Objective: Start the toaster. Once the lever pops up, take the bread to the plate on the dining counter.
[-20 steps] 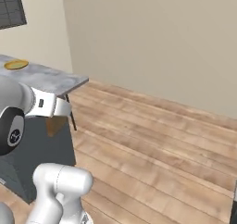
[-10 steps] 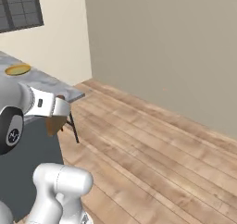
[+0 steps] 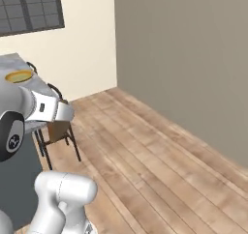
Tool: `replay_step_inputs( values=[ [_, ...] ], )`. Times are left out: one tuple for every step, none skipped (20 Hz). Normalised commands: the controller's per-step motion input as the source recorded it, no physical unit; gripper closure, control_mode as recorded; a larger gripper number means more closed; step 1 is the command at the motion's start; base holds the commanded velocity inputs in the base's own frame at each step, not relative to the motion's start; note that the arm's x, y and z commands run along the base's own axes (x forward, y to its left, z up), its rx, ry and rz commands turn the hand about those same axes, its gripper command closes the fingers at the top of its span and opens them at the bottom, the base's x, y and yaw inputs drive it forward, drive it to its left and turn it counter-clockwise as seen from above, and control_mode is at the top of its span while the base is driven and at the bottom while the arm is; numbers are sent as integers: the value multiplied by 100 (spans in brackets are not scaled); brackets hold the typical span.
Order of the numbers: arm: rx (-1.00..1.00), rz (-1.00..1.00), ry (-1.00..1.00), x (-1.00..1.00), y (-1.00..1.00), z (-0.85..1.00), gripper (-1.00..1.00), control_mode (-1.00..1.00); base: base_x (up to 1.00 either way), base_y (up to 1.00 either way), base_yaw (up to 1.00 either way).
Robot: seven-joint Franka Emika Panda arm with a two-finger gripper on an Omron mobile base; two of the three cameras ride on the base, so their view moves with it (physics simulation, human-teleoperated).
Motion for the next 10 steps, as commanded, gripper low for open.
replay_step_inputs(
  values=[
    [0,0,0,0,0,0,100,100,81,-90,40],
    [0,0,0,0,0,0,100,100,80,-88,40],
    [0,0,0,0,0,0,100,100,72,-91,41],
    [0,0,0,0,0,0,100,100,70,-95,42],
    [0,0,0,0,0,0,100,100,72,-95,43],
    [0,0,0,0,0,0,100,100,71,-97,43],
    [0,0,0,0,0,0,100,100,71,-98,43],
    [0,0,0,0,0,0,100,100,71,-97,43],
    [0,0,0,0,0,0,100,100,73,-97,43],
    [0,0,0,0,0,0,100,100,71,-99,43]
  ],
)
